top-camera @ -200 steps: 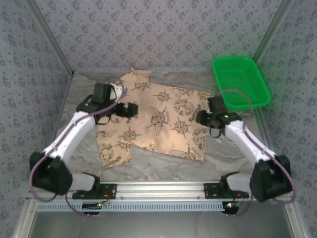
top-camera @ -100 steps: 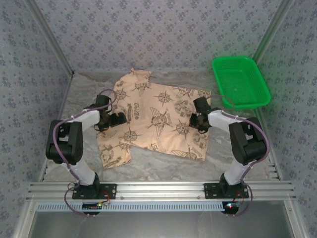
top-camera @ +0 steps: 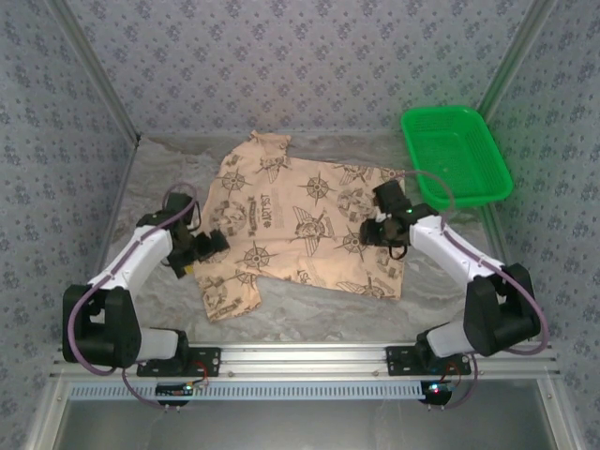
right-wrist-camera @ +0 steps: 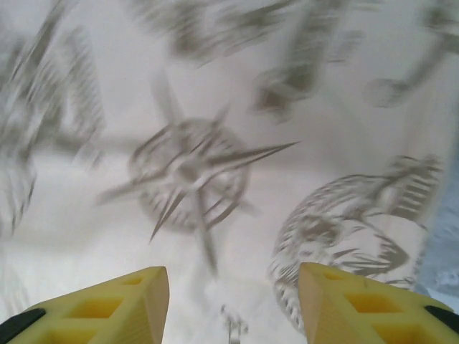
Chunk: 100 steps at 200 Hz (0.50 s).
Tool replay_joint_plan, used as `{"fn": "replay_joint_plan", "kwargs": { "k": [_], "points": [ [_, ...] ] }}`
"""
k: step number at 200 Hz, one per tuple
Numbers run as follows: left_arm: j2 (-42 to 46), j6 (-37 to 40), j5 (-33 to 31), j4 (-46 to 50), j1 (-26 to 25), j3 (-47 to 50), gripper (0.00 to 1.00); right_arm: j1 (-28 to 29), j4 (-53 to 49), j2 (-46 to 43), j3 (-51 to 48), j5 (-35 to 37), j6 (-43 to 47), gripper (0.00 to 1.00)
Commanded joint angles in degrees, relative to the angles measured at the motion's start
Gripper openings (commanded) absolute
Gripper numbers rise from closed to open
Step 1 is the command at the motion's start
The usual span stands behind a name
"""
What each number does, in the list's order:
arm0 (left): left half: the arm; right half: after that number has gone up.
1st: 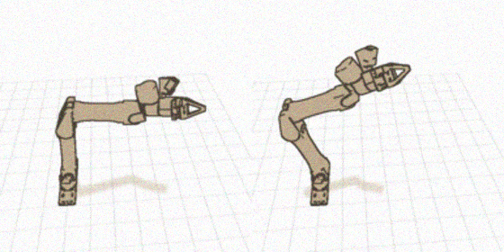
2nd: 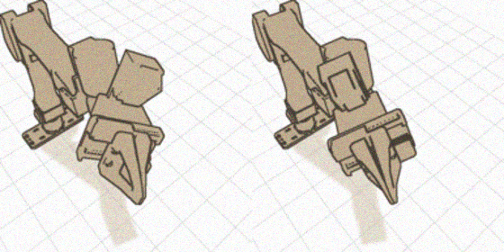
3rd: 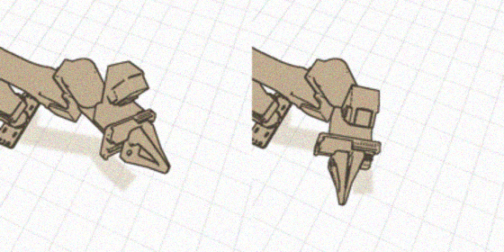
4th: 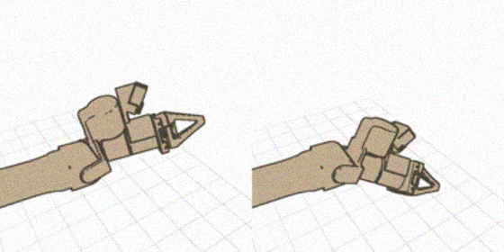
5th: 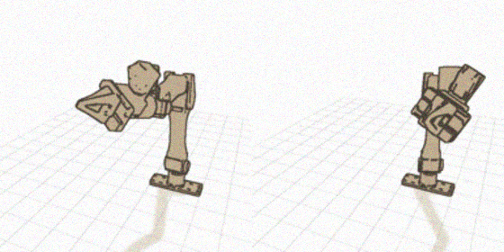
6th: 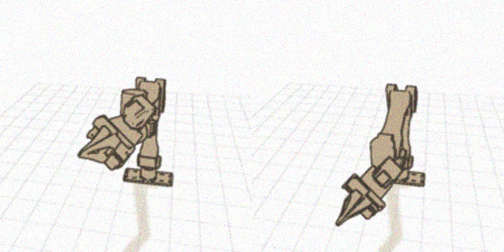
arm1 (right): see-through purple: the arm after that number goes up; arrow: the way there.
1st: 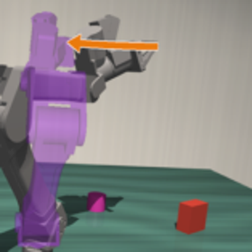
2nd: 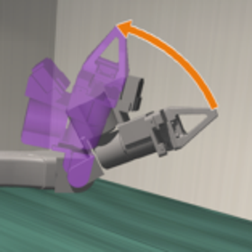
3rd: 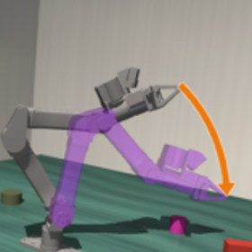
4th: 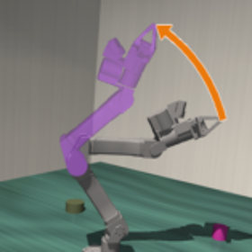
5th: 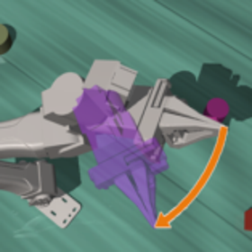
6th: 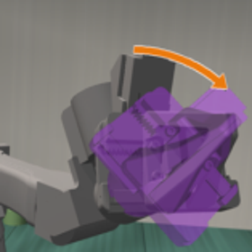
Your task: Fold the inside-out t-shirt
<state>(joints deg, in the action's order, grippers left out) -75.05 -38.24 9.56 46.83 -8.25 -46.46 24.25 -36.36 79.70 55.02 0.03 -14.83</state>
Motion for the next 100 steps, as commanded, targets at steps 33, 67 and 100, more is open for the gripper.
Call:
{"fn": "replay_joint_plan", "kwargs": {
  "k": [33,67,100],
  "points": [
    [11.31,-16.27,1.37,12.7,-7.68,9.38,0.85,10.98,-9.49,-10.92,-9.26,-5.6,53.73,0.57],
    [15.22,-24.07,2.92,7.59,-9.98,15.32,0.4,11.2,-9.5,-11.28,-13.56,-4.33,59.37,0.56],
    [13.92,-27.14,0.85,5.95,-14.21,16.22,0.4,11.91,-8.51,-7.03,-15.4,4.19,59.91,0.56]
  ]
}}
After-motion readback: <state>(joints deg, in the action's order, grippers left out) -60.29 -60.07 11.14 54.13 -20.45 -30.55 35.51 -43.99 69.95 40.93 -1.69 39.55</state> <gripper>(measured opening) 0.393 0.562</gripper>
